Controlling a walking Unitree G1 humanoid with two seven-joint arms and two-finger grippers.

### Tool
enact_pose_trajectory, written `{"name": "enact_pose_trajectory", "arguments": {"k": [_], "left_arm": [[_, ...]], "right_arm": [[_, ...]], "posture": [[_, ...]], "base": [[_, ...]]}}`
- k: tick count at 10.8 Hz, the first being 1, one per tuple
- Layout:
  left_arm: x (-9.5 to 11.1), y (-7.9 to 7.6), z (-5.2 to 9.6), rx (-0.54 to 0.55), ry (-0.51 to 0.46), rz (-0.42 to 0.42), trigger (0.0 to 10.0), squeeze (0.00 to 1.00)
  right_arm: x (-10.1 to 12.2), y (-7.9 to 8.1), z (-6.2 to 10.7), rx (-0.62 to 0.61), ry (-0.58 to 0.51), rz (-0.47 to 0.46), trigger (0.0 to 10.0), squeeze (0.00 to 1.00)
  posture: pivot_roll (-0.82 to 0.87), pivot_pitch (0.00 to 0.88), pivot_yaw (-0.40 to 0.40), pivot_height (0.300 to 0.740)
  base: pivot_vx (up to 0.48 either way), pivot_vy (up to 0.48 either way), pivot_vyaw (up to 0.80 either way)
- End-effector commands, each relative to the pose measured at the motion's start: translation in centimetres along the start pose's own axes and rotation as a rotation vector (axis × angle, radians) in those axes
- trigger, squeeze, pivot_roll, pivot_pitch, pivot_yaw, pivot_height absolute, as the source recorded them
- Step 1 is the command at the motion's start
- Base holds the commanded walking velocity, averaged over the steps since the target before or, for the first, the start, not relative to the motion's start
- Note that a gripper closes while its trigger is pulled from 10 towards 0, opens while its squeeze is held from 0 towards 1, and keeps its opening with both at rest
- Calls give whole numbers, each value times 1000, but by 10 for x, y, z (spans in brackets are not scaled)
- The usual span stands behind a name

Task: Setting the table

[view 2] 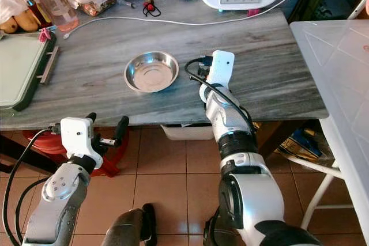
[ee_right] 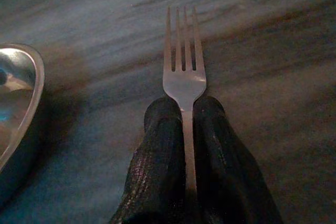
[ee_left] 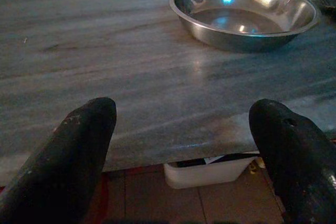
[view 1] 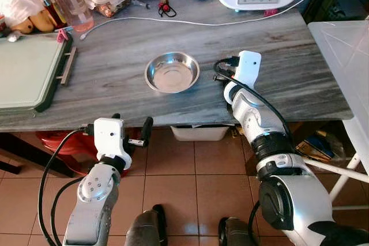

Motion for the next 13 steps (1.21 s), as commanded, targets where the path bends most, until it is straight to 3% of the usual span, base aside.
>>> {"name": "enact_pose_trajectory", "arguments": {"k": [1, 6, 13], "left_arm": [[-2, -1, 2, -1, 14, -4, 10000, 0], [-2, -4, -1, -13, 16, -1, 10000, 0], [-1, -7, -2, -21, 13, 4, 10000, 0]], "right_arm": [[-20, 6, 0, 28, 86, 16, 10000, 0], [-25, 14, -1, 73, 111, 29, 10000, 0], [-13, 31, -5, 112, 45, 8, 10000, 0]], "posture": [[51, 227, 88, 740], [49, 223, 89, 740], [48, 223, 88, 740]], "base": [[0, 0, 0], [0, 0, 0], [0, 0, 0]]}}
Point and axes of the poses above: a point about 5 cm out from each wrist's last joint towards the gripper, its own z axis pointing back from the gripper into the wrist, its own x axis along the axis of the wrist's last joint, y = z × x, the point moved 3 cm from there along -z, pointing out of the wrist towards the gripper, and after that the axes turned 8 degrees about -z, right-handed, at the moved point
